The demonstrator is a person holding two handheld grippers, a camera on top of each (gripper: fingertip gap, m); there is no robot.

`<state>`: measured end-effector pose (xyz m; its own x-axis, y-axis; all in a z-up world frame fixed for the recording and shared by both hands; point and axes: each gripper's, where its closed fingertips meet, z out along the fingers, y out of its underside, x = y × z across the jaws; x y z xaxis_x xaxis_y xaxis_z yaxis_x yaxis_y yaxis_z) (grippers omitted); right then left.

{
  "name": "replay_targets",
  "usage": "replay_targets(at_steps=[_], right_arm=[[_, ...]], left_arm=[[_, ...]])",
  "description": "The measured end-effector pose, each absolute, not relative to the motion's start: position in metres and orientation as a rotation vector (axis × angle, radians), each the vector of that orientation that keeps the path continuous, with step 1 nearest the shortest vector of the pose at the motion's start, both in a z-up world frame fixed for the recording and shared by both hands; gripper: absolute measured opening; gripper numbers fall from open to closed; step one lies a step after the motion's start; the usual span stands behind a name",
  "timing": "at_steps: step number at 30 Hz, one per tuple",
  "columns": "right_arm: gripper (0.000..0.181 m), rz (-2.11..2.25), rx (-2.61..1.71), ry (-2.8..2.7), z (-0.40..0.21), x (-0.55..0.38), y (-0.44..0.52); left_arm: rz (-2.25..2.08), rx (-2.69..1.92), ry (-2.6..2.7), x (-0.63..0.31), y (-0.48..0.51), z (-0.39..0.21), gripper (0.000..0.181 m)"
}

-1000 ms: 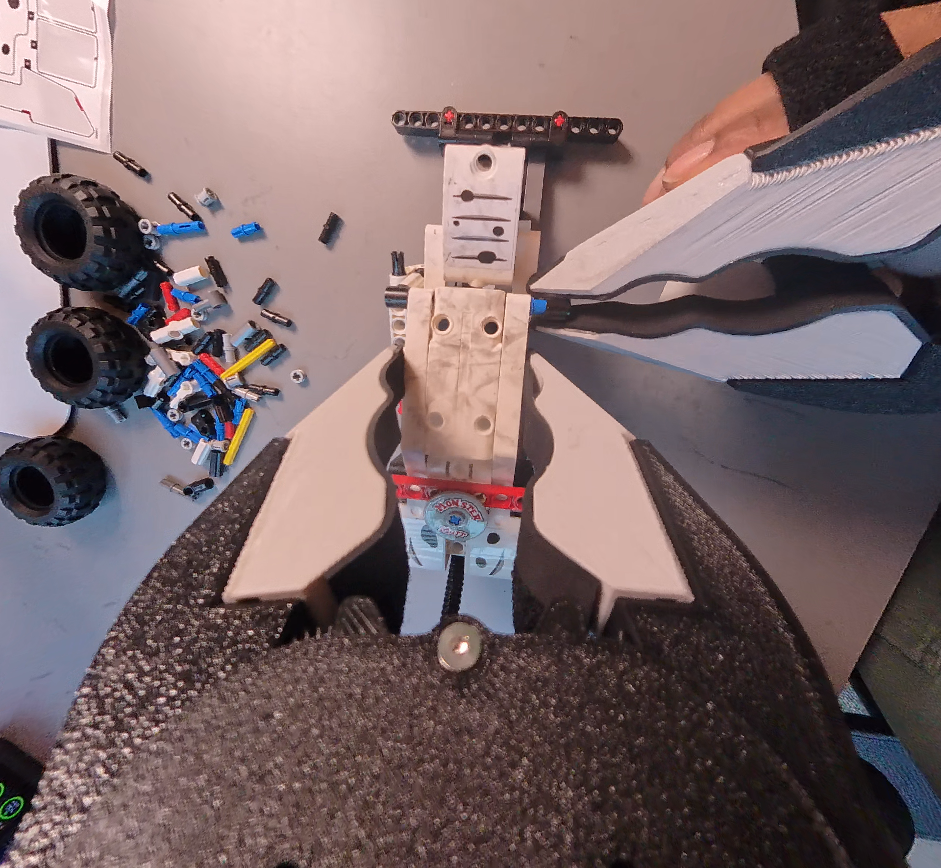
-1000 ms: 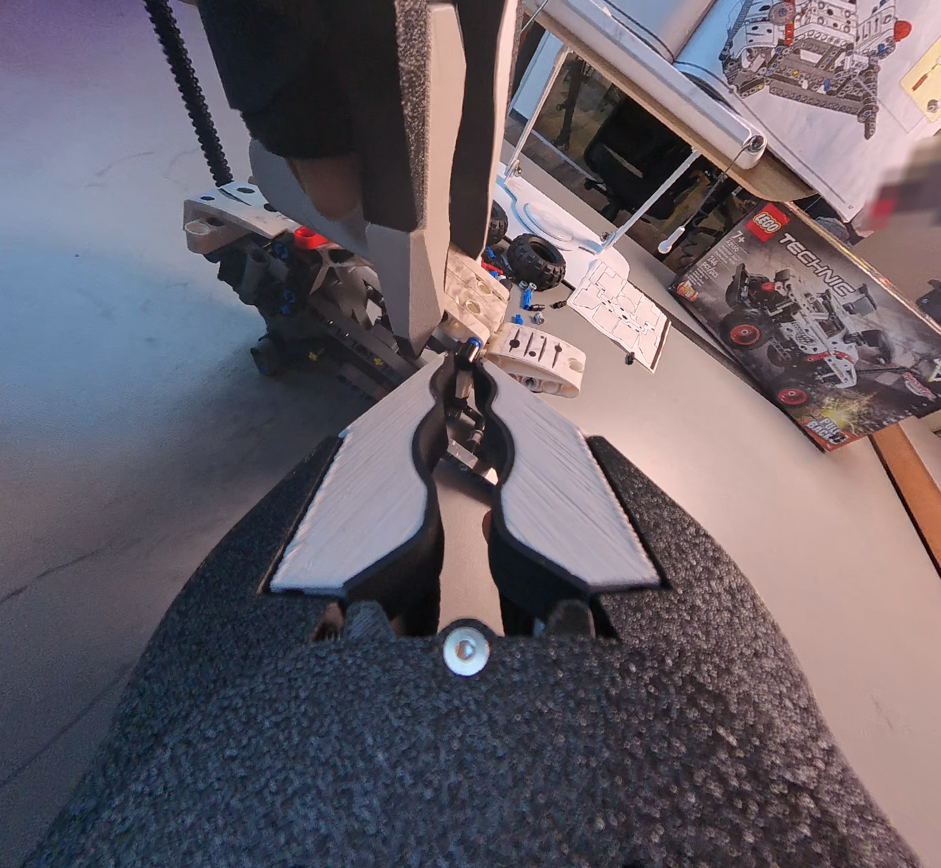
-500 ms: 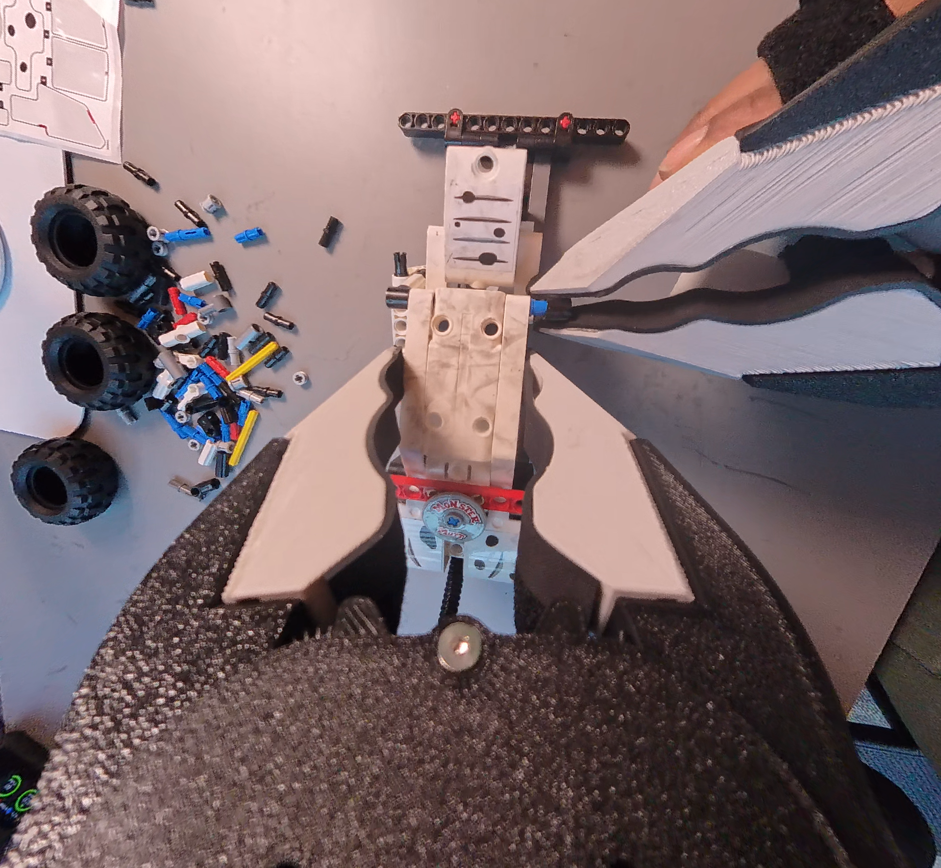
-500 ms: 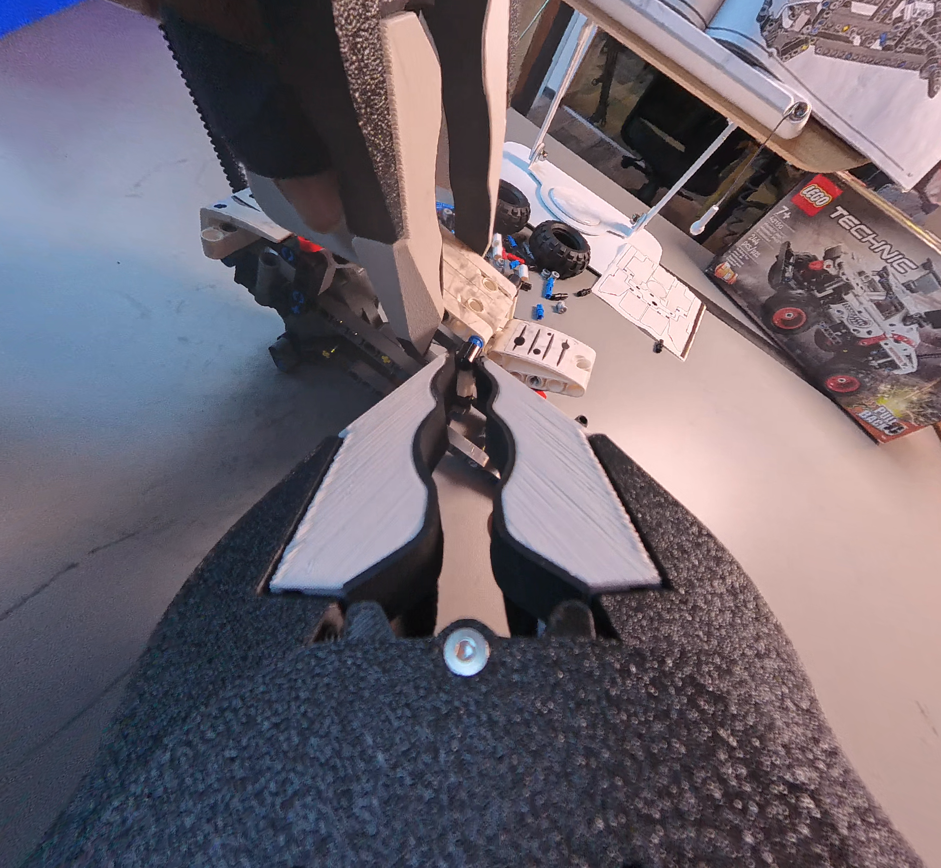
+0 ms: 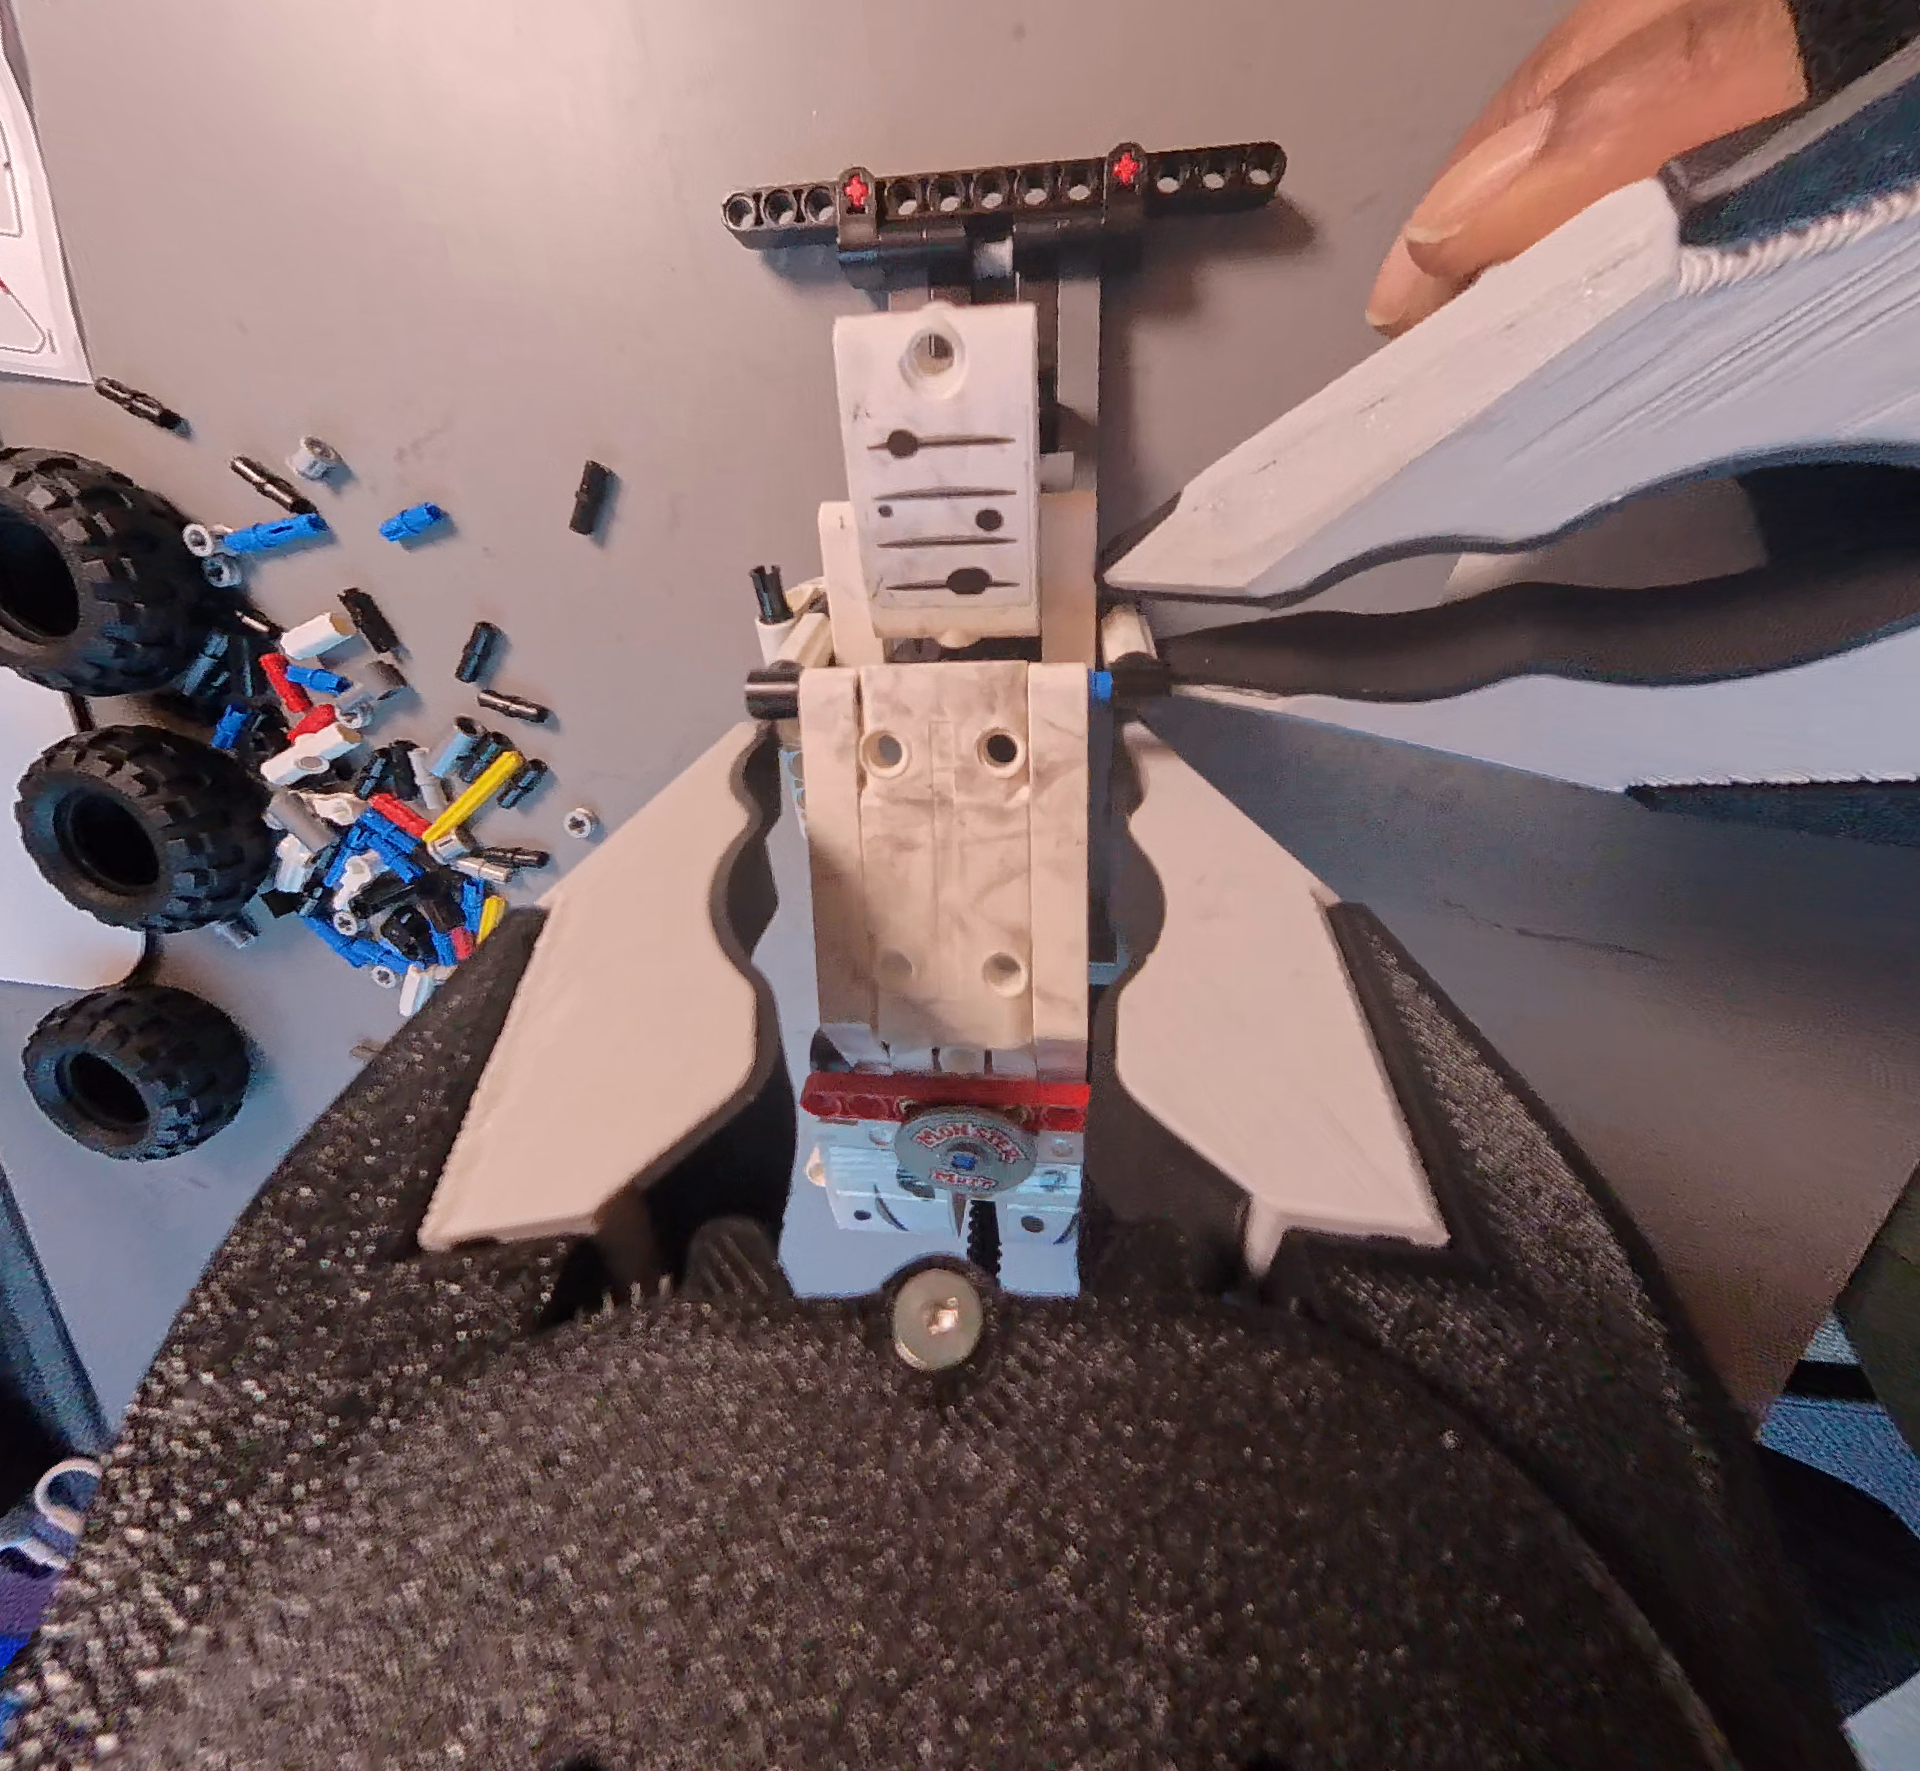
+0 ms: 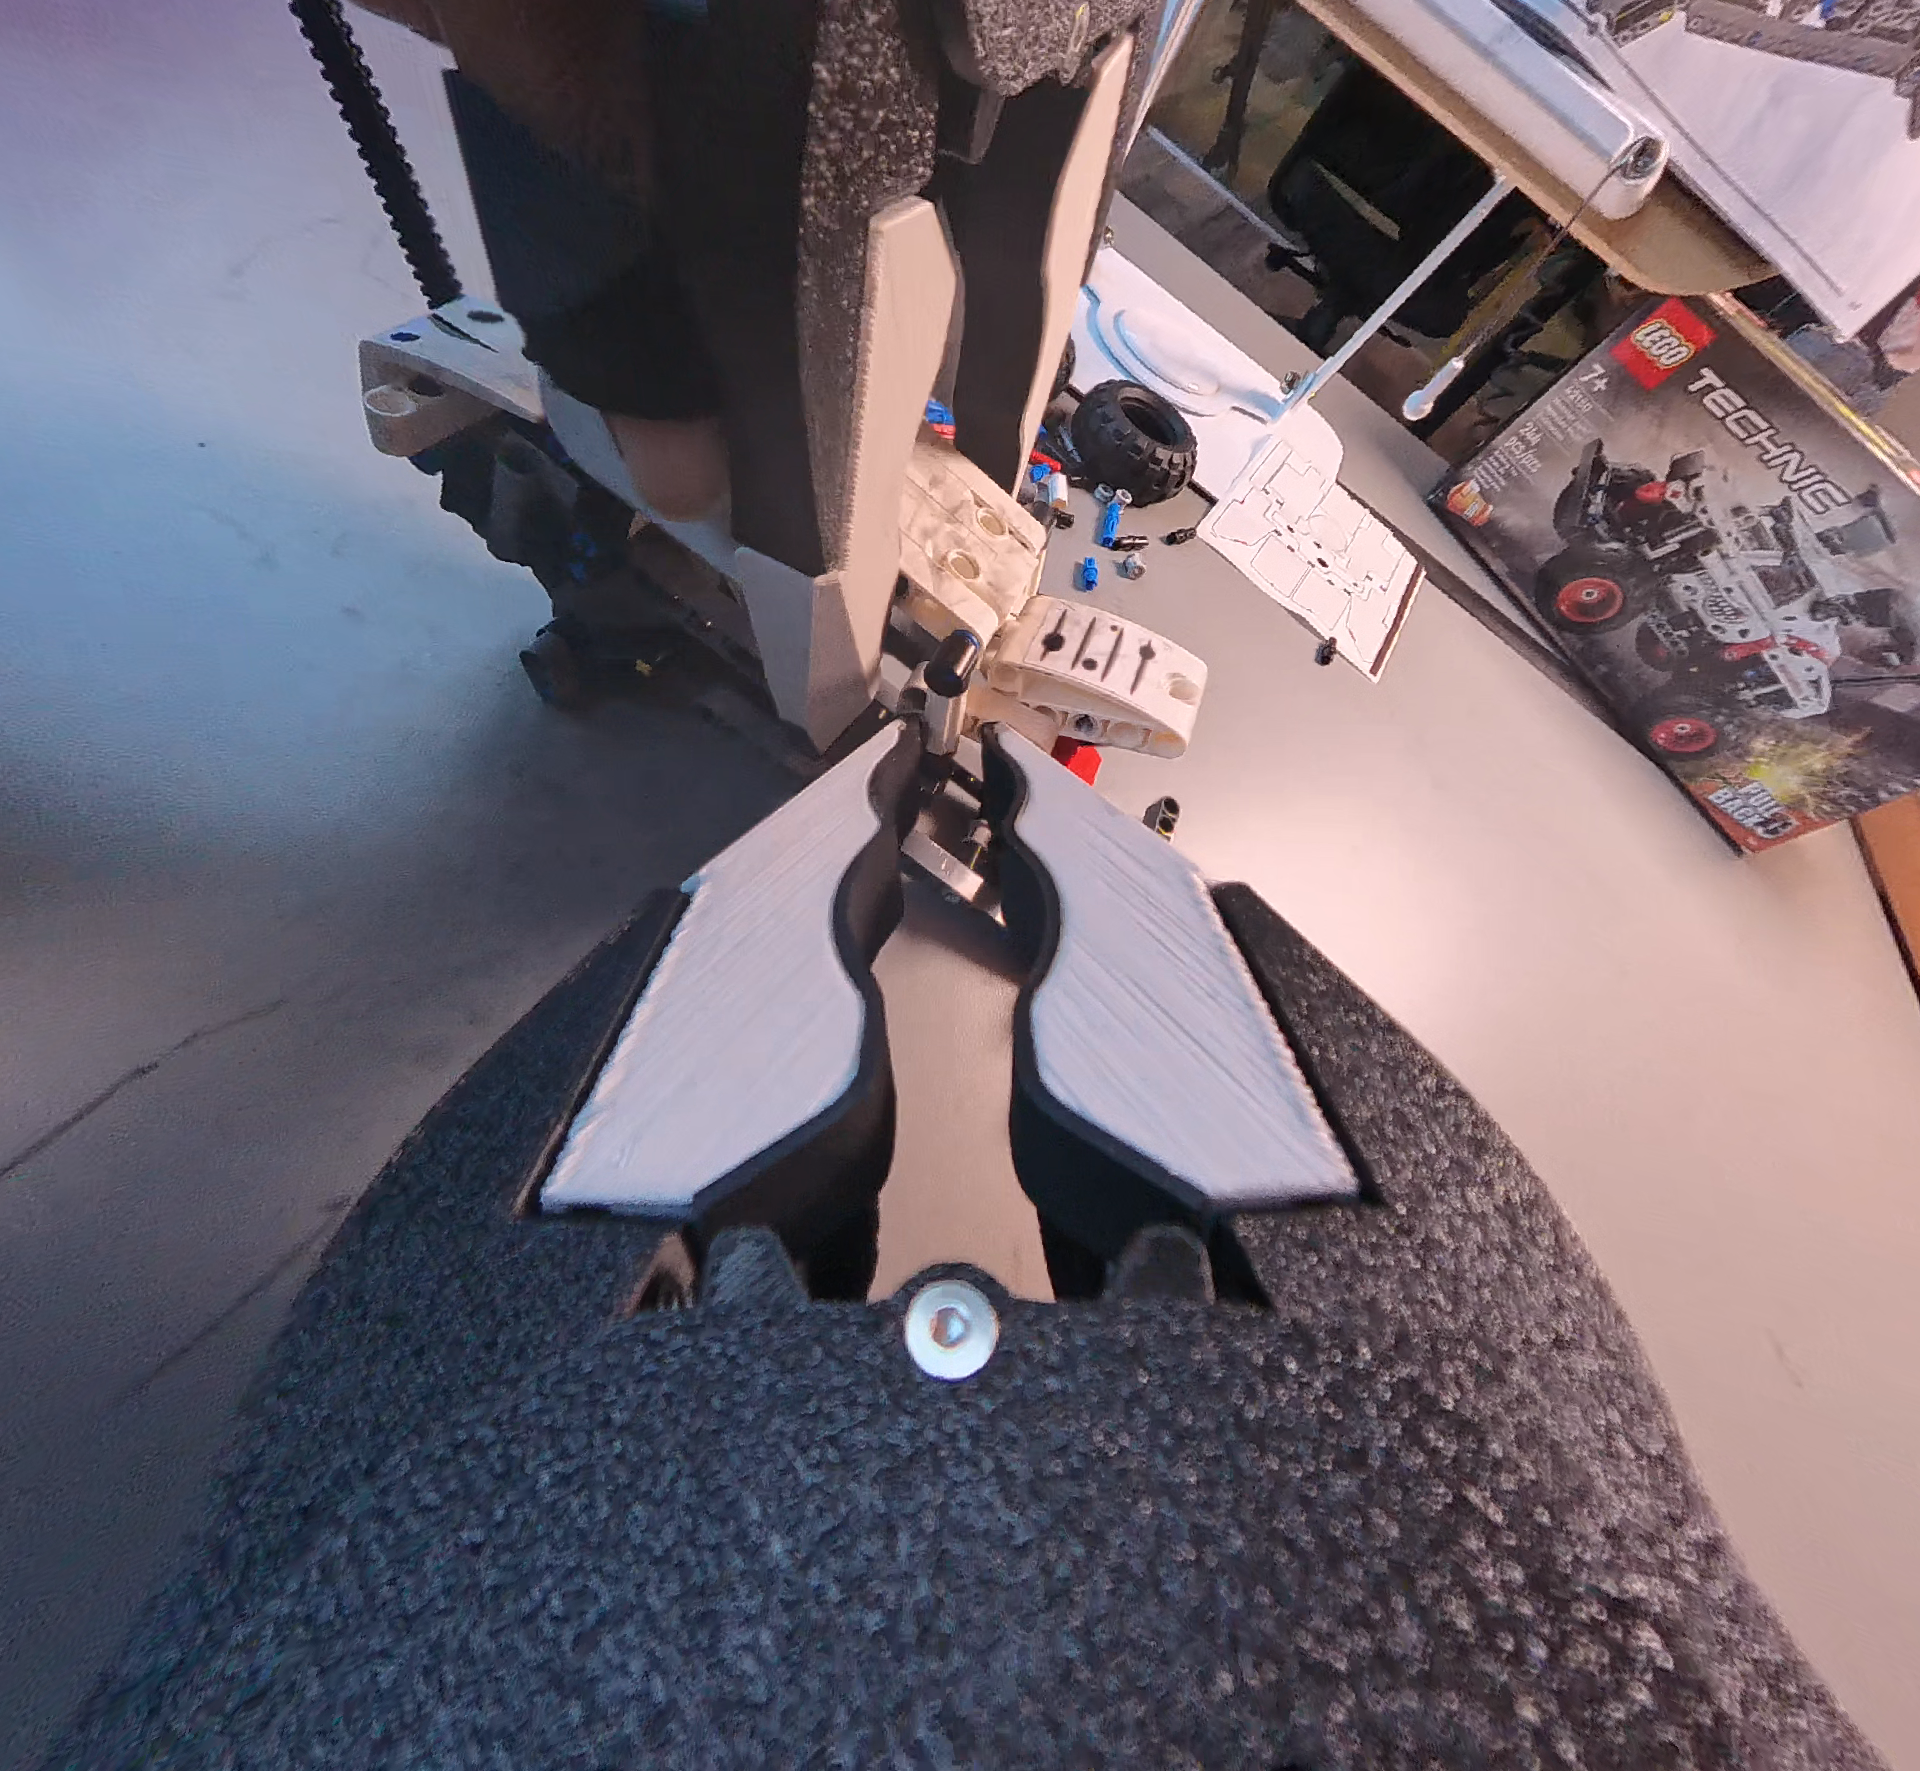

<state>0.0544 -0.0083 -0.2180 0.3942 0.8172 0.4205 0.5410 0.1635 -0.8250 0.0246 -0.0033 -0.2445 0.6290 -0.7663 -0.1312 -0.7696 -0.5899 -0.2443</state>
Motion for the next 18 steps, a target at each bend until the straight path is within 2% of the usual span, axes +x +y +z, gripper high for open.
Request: replay_targets(at_steps=[18], right_arm=[[0.004,0.302,-1.482,-1.267,-0.2184,0.0457,-0.0009]], left_arm=[[0.066,-2.629,1.115,0.0148,0.003,-0.2505,0.056]])
